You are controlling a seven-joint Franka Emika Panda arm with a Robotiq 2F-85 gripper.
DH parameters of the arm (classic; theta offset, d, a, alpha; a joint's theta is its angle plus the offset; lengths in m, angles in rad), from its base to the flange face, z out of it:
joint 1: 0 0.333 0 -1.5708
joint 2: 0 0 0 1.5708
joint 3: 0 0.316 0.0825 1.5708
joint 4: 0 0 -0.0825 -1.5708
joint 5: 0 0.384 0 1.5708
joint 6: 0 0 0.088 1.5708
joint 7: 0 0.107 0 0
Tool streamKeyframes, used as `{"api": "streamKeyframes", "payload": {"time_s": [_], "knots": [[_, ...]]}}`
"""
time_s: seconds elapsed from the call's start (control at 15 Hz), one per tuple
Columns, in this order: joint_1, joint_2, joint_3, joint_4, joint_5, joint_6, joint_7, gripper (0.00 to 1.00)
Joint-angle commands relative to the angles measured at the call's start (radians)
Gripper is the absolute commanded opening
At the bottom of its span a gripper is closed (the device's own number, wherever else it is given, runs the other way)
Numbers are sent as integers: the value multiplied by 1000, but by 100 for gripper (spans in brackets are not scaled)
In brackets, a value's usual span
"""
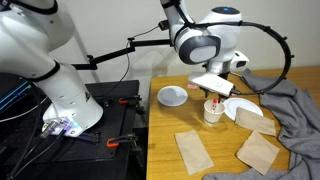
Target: Take the marker out of the white coffee cup
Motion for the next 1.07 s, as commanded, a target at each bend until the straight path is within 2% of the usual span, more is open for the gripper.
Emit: {"api": "streamKeyframes", "payload": {"time_s": [0.0, 0.2, 0.33, 0.4, 0.47, 0.73, 1.0], "knots": [[24, 26, -22, 56, -12, -47, -7, 57], [29, 59, -25, 98, -19, -72, -18, 42], [26, 80, -21, 122, -18, -96, -30, 47], [23, 89, -18, 133, -16, -108, -37, 44], [22, 101, -17, 145, -14, -117, -47, 48], [18, 132, -14, 177, -8, -144, -83, 50], [18, 161, -11, 205, -5, -156, -116, 45]]}}
